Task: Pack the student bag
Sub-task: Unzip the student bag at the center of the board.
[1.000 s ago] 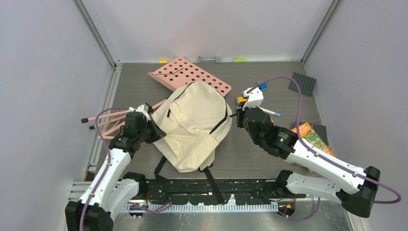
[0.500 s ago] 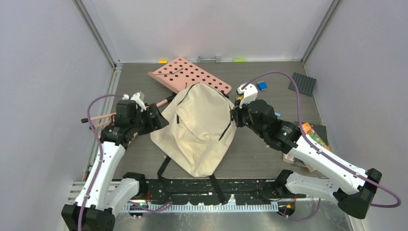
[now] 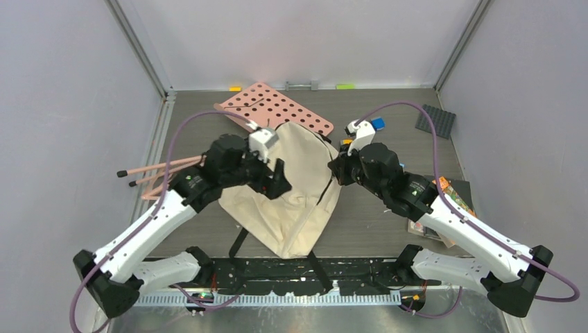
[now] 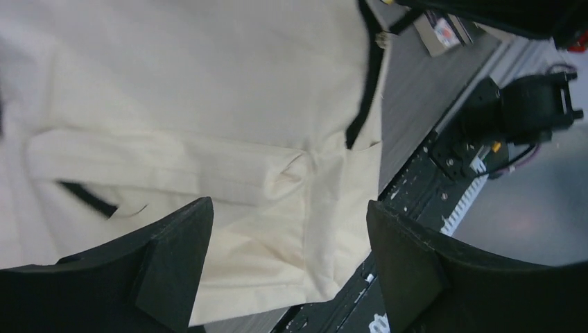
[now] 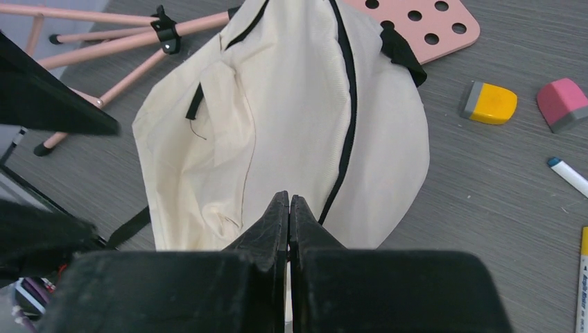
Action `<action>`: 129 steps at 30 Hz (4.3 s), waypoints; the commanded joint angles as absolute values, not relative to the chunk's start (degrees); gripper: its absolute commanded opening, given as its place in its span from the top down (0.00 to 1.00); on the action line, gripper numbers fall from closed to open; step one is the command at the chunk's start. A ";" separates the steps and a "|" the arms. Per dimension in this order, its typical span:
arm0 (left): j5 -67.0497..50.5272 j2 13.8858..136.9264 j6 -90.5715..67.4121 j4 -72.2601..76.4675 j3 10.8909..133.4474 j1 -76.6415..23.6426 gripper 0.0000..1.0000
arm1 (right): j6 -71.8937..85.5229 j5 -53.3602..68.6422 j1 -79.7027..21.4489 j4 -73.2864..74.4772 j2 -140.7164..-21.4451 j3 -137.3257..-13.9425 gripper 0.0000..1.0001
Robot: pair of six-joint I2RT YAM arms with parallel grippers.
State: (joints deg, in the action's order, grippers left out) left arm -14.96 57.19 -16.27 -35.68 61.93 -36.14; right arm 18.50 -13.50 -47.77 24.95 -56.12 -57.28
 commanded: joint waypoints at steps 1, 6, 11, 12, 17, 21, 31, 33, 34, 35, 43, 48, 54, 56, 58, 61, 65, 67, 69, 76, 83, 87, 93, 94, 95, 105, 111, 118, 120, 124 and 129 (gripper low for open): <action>-13.58 62.74 -9.97 -25.04 65.36 -45.86 0.16 | 22.65 -13.86 -47.90 21.29 -53.31 -61.42 0.99; -16.06 69.47 -6.33 -17.42 65.38 -52.34 0.15 | 26.29 -16.54 -47.91 20.80 -51.48 -61.06 0.99; -16.61 72.08 -6.59 -8.24 62.16 -55.53 0.14 | 27.86 -17.91 -47.90 19.08 -49.93 -59.18 0.99; -16.04 72.10 -6.84 -6.68 61.39 -55.76 0.13 | 27.97 -18.10 -47.90 19.08 -49.86 -58.96 0.99; -14.95 72.74 -9.93 -0.41 58.68 -55.81 0.12 | 28.17 -17.91 -47.90 18.97 -50.53 -58.69 0.99; -11.81 74.10 -12.83 1.90 57.88 -55.90 0.21 | 28.59 -18.23 -47.90 17.84 -51.17 -58.10 0.99; -11.09 76.60 -16.70 2.59 58.59 -55.90 0.45 | 29.09 -18.10 -47.90 16.44 -54.08 -58.21 0.99; -11.25 77.19 -17.07 2.11 59.07 -55.90 0.50 | 29.17 -17.96 -47.90 16.36 -54.41 -58.26 0.99; -11.25 77.51 -17.17 1.85 59.34 -55.91 0.53 | 29.22 -17.98 -47.90 16.24 -54.47 -58.27 0.99; -11.37 77.83 -17.34 1.58 59.53 -55.95 0.55 | 29.24 -17.96 -47.92 16.21 -54.48 -58.23 0.99; -12.50 81.43 -18.30 -2.41 62.16 -56.11 0.94 | 29.29 -17.82 -47.90 16.15 -54.33 -58.06 0.99; -10.95 81.13 -17.09 -6.18 62.45 -57.72 1.00 | 29.03 -20.07 -47.90 17.61 -53.64 -58.09 0.99; -6.96 80.56 -15.67 -14.14 63.17 -61.48 1.00 | 28.16 -21.53 -47.90 19.64 -51.01 -57.90 0.99; -6.41 80.19 -15.75 -15.51 62.30 -62.71 1.00 | 27.87 -23.03 -47.90 20.32 -50.17 -57.61 0.99; -6.80 79.64 -14.89 -16.49 61.03 -63.94 1.00 | 27.66 -24.18 -47.88 21.02 -49.89 -57.66 0.99; -6.90 78.67 -13.29 -17.78 58.71 -66.25 1.00 | 27.48 -25.27 -47.86 21.73 -49.57 -57.61 0.99; -8.70 77.61 -13.01 -19.53 55.68 -68.45 1.00 | 27.42 -26.18 -47.90 21.81 -49.29 -57.34 0.99; -9.99 77.31 -13.01 -20.29 54.60 -69.55 1.00 | 27.39 -26.27 -47.90 21.60 -49.35 -57.17 0.99; -10.97 76.73 -12.73 -20.79 53.72 -70.92 1.00 | 27.27 -26.53 -47.90 21.35 -49.58 -56.95 0.99; -11.86 75.85 -12.09 -23.36 52.73 -75.63 1.00 | 26.89 -29.44 -47.91 20.19 -52.41 -55.95 0.99; -10.36 77.00 -11.38 -26.44 52.56 -79.93 1.00 | 27.40 -34.10 -47.90 18.41 -54.01 -54.25 0.99; -6.26 76.13 -13.69 -24.87 52.73 -80.04 1.00 | 26.95 -33.43 -47.94 18.06 -53.08 -53.93 0.99; 3.88 74.42 -19.16 -20.02 56.36 -79.99 0.66 | 26.55 -32.82 -47.90 19.10 -52.65 -54.37 0.99; 6.13 74.39 -19.93 -19.59 57.24 -80.00 0.56 | 26.59 -32.62 -47.90 19.26 -52.65 -54.46 0.99; 7.80 74.44 -20.63 -19.11 57.96 -79.98 0.46 | 26.66 -32.52 -47.90 19.25 -52.60 -54.48 0.99; 21.96 76.05 -30.91 -14.76 64.57 -77.33 0.19 | 26.79 -31.40 -47.90 19.51 -52.56 -54.79 0.99; 21.85 78.75 -40.51 -12.11 65.42 -72.25 0.18 | 26.95 -31.07 -47.90 19.79 -52.13 -54.76 0.99; 22.08 82.06 -42.97 -8.72 66.01 -71.06 0.16 | 27.00 -31.57 -47.90 20.25 -51.65 -54.67 0.99; 22.35 83.09 -42.90 -8.83 66.62 -71.08 0.17 | 27.12 -31.53 -47.90 20.33 -51.60 -54.67 0.99; 22.86 84.31 -42.38 -9.34 67.38 -71.09 0.31 | 27.08 -31.55 -47.90 20.65 -51.40 -54.76 0.99; 23.21 85.06 -41.91 -9.58 67.50 -71.10 0.61 | 26.92 -31.75 -47.90 20.97 -51.16 -54.76 0.99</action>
State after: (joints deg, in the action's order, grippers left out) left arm 21.06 84.84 -41.89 -12.29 64.82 -70.89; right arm 27.14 -29.12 -48.25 24.51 -53.08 -52.25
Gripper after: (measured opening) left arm 0.495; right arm 0.034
